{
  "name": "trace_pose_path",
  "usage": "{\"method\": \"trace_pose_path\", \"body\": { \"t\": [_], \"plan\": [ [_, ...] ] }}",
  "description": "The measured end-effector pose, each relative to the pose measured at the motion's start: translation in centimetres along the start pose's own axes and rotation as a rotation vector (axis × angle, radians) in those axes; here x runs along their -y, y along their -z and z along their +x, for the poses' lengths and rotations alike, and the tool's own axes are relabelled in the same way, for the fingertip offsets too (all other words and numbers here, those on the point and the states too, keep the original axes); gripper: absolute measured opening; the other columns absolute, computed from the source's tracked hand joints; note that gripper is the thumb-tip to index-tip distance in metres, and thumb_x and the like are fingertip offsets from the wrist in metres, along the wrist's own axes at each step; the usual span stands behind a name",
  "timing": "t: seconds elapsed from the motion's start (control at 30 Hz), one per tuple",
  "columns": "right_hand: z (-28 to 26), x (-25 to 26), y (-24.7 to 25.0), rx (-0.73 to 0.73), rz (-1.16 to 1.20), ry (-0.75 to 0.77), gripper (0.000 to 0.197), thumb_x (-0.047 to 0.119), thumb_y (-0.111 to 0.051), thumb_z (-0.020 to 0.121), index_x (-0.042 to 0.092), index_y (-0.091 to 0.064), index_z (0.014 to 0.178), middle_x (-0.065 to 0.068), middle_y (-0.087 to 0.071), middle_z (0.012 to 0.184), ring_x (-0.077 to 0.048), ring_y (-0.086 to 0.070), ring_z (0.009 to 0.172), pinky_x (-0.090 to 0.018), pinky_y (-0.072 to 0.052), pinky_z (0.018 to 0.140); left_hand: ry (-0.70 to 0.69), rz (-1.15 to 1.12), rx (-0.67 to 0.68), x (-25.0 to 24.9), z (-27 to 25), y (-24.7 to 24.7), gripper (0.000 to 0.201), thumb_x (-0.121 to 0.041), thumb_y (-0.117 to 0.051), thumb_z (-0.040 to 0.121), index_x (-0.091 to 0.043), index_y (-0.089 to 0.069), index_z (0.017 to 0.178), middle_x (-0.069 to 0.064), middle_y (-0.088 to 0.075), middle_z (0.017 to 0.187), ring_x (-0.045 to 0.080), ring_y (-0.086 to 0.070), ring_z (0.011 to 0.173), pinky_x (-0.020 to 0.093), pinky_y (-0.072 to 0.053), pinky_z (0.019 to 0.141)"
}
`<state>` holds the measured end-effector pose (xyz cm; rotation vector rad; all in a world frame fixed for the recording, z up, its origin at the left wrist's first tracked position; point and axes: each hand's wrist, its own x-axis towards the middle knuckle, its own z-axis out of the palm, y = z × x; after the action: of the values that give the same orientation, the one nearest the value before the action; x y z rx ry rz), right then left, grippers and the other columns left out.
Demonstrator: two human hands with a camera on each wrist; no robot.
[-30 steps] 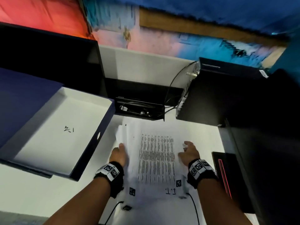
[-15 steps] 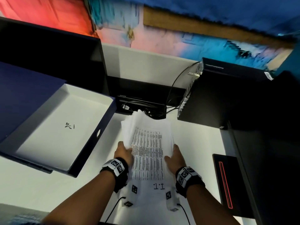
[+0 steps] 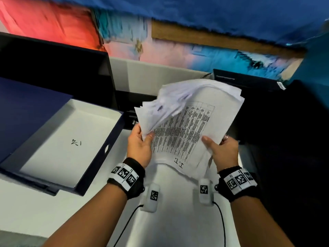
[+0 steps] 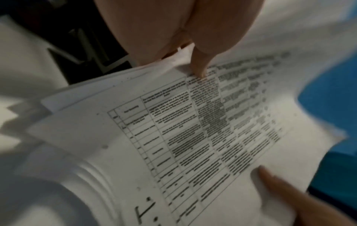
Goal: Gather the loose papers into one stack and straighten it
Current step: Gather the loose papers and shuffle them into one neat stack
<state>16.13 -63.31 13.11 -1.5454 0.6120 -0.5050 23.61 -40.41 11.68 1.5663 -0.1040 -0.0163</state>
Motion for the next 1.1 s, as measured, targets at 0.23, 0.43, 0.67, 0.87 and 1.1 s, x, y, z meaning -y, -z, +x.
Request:
{"method": "trace_pose_path", "body": {
  "t": [0.23,0.43,0.67,0.87,1.1],
  "plan": [
    [-2.4,-0.3,-1.9,-0.08,0.065,0.0,0.052,0.006,-0.09,0.062,0.012,-0.063,0.106,0.004,-0.071,0.092,0.006,-0.069,0.07,-0.01,-0.053,0.056,0.109,0.041,0.141,2.0,-0.1,0.0,0.08,-0.031,-0.076,0.081,-0.022,-0.02,0.137,-0.01,-0.052,0.125,0.009,-0.055,0.116,0.035,-0.046,0.099],
    [-2.8,2.1,-2.2,-0.154,0.076,0.13,0.059,0.011,-0.088,0.067,0.015,-0.06,0.118,0.002,-0.07,0.108,-0.007,-0.069,0.095,-0.022,-0.057,0.08,-0.006,0.057,0.093,-0.1,1.1,-0.5,0.059,-0.037,-0.069,0.087,-0.027,-0.03,0.13,0.001,-0.056,0.126,0.011,-0.06,0.111,0.018,-0.052,0.083],
    [-1.4,6.1,-1.8,-0.085,-0.09,0.463,0.029,0.01,-0.077,0.081,0.025,-0.07,0.105,0.008,-0.069,0.089,-0.006,-0.066,0.087,-0.023,-0.055,0.085,-0.111,-0.026,0.054,-2.5,1.0,0.2,0.028,-0.011,-0.07,0.087,-0.016,-0.065,0.114,0.0,-0.073,0.108,0.011,-0.071,0.1,0.03,-0.057,0.088],
    [-1.1,6.1,-1.2,-0.153,-0.025,0.425,0.02,0.006,-0.067,0.084,0.024,-0.067,0.076,0.008,-0.067,0.079,-0.001,-0.062,0.078,-0.022,-0.047,0.077,-0.043,-0.048,0.129,-3.1,1.8,0.3,0.066,-0.014,-0.09,0.064,-0.019,-0.051,0.116,0.014,-0.064,0.115,0.029,-0.067,0.103,0.046,-0.06,0.082],
    [-2.0,5.9,-1.1,-0.039,-0.2,0.411,0.039,0.01,-0.085,0.071,0.025,-0.066,0.101,0.014,-0.065,0.092,0.006,-0.062,0.083,-0.009,-0.05,0.077,-0.292,0.035,0.056,-6.2,2.1,-0.3,0.033,-0.028,-0.077,0.082,-0.02,-0.064,0.111,-0.003,-0.064,0.093,0.002,-0.06,0.086,0.017,-0.049,0.082]
  ]
}}
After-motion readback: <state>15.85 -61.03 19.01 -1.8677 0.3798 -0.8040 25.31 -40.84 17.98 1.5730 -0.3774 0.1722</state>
